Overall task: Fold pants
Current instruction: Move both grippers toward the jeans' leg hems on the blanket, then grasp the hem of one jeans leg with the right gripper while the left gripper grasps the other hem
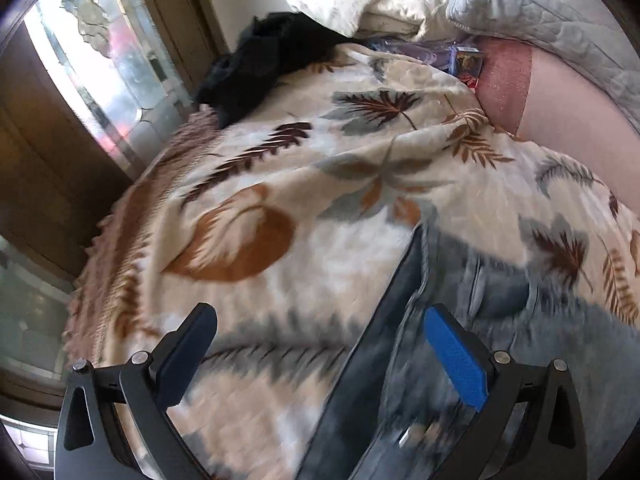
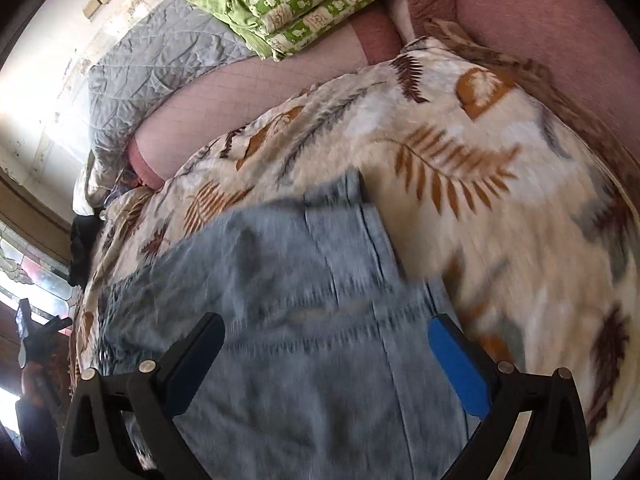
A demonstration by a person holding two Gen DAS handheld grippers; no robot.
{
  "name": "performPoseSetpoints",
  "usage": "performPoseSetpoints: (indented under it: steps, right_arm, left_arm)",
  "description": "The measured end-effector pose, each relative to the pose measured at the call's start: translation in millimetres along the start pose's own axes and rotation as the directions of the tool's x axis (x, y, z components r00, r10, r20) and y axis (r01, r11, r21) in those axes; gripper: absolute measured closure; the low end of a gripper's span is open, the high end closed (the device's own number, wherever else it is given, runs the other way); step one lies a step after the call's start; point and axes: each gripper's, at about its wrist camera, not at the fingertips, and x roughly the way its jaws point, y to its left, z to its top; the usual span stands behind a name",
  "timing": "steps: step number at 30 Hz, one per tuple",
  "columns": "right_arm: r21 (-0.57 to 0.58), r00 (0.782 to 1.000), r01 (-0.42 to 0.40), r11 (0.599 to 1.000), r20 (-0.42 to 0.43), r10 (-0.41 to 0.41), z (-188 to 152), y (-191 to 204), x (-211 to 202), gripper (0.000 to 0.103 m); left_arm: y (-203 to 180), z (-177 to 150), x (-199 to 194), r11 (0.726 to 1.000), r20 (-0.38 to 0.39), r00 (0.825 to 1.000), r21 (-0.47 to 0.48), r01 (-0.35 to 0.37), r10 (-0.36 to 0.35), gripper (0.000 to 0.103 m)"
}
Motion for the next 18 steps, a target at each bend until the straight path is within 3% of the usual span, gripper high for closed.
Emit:
performPoseSetpoints:
  steps: [6,11,12,14,15,17,18]
  right_arm:
    - [0.022,0.998,0.046,0.999,0.050,-0.047,78,-9,38,0.000]
    - [0.070,0.997,0.078,0.995,0.009,-0.079,115,-31,81,0.005]
    - [0.088,0.998,0.061,0.994,-0.004,-0.061,117,-36,88,0.008]
    - [0.116,0.999,0.012,0.993,-0.047,-0.006,118,-39,106,0.011]
    - [0.110,0.998,0.004,0.994,-0.068,0.004,117,-36,115,0.016]
    - [0.089,0.995,0.015,0.996,-0.104,-0.006,114,-30,129,0.023]
    - [0.086,0.993,0.020,0.996,-0.119,-0.010,113,-28,137,0.029]
  left_arm:
    - [-42,32,44,1.000,-0.020,1.000,-0.004,0.022,-0.022,0.000]
    - [-76,43,70,0.998,-0.026,0.999,0.061,0.036,-0.034,0.003]
    - [-83,43,75,0.996,-0.033,0.999,0.078,0.045,-0.042,0.010]
    - [-90,41,84,0.992,-0.059,0.996,0.100,0.071,-0.065,0.036]
    - [-94,39,91,0.989,-0.092,0.991,0.109,0.103,-0.093,0.054]
    - [-97,37,95,0.989,-0.086,0.994,0.124,0.082,-0.072,0.057]
    - [-98,35,95,0.987,-0.070,0.996,0.142,0.071,-0.062,0.063]
